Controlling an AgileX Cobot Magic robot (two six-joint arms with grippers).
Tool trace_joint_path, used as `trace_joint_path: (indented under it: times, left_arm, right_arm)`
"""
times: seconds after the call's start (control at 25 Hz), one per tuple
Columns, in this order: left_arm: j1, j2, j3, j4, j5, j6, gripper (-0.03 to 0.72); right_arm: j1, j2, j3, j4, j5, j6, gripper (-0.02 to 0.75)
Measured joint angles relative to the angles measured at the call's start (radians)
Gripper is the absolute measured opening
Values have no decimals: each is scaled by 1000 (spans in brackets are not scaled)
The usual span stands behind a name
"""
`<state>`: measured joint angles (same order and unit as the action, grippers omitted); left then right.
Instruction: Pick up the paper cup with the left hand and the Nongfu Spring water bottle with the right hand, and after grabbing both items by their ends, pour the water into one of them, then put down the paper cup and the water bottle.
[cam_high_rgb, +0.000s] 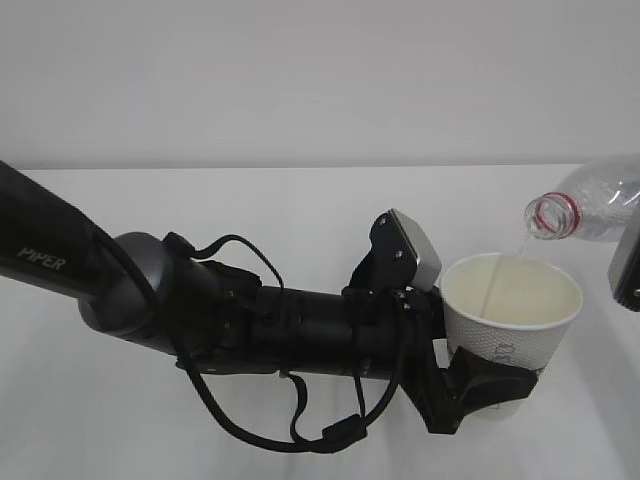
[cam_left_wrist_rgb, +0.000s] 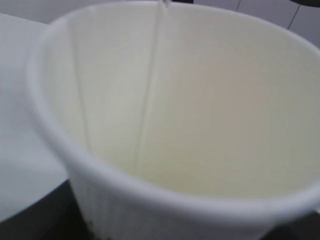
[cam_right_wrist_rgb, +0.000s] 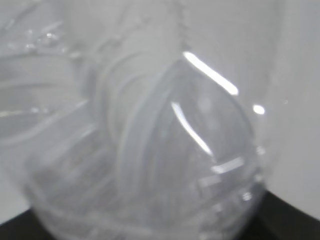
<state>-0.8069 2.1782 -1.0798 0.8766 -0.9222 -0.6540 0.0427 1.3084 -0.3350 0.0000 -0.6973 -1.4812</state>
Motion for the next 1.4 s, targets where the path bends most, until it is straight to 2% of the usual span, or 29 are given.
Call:
trace_joint_path:
  times: [1.4]
  left_arm:
    - [0, 0, 0, 0, 0, 0, 534]
  right_arm:
    - [0, 0, 0, 0, -16, -16, 462]
